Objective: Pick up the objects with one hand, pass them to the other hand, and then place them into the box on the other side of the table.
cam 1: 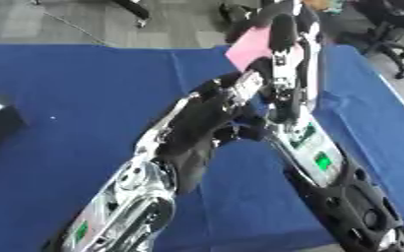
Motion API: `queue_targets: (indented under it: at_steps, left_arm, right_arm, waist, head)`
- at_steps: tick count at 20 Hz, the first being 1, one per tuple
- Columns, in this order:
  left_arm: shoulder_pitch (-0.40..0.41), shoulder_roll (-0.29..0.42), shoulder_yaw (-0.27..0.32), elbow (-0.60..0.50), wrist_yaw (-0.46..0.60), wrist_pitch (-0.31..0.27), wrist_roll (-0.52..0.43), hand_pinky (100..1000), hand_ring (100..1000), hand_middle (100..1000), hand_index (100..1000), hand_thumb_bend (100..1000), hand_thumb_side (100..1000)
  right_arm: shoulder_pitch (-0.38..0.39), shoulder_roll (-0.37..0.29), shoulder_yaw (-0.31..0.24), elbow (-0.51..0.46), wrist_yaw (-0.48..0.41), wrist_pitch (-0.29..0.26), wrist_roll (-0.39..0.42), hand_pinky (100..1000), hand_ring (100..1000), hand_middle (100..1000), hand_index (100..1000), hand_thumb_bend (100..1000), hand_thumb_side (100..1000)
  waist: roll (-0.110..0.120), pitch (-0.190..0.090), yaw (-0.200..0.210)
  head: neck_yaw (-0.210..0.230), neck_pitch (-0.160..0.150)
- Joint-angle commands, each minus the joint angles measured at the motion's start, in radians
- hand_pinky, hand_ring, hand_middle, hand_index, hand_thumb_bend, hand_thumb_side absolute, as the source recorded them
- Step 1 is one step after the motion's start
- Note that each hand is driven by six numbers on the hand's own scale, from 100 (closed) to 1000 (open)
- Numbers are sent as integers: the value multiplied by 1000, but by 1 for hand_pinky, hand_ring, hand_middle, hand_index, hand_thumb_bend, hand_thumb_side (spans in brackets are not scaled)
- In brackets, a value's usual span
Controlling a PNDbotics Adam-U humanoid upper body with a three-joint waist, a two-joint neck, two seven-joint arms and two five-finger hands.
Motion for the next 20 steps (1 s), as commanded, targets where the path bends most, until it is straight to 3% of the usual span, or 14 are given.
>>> queue_targets:
  at_steps: [1,5,8,16,20]
  left_arm:
    - [-21,-25,8,-9,-12,2,1,554,476,372,476,270,298]
    - [-20,-27,5,-3,-13,-1,-2,554,477,373,478,272,300]
    - [-20,-28,5,-1,-14,-3,-4,554,478,374,479,273,301]
    - [-18,-31,2,5,-16,-6,-10,553,477,373,477,271,303]
    - [-17,-29,4,8,-19,-11,-8,539,431,319,426,215,293]
  right_arm:
    - [-7,-15,4,-4,21,1,-7,537,507,482,588,100,470]
    - [-7,-14,9,-4,32,-6,5,666,740,714,740,100,470]
    - [-8,-13,10,-4,33,-11,16,692,793,787,786,100,470]
    - [-6,-10,10,-4,32,-16,36,705,810,817,806,100,470]
    - [-5,-8,9,-4,39,-14,39,687,757,781,793,100,474]
  waist:
    - [2,-15,-1]
    - [2,-15,-1]
    - [2,-14,-1]
    - [2,-14,-2]
    - [3,-14,-2]
  head:
    - [2,-2]
    - [2,-2]
    - [2,-2]
    - [2,-2]
    - [3,-2]
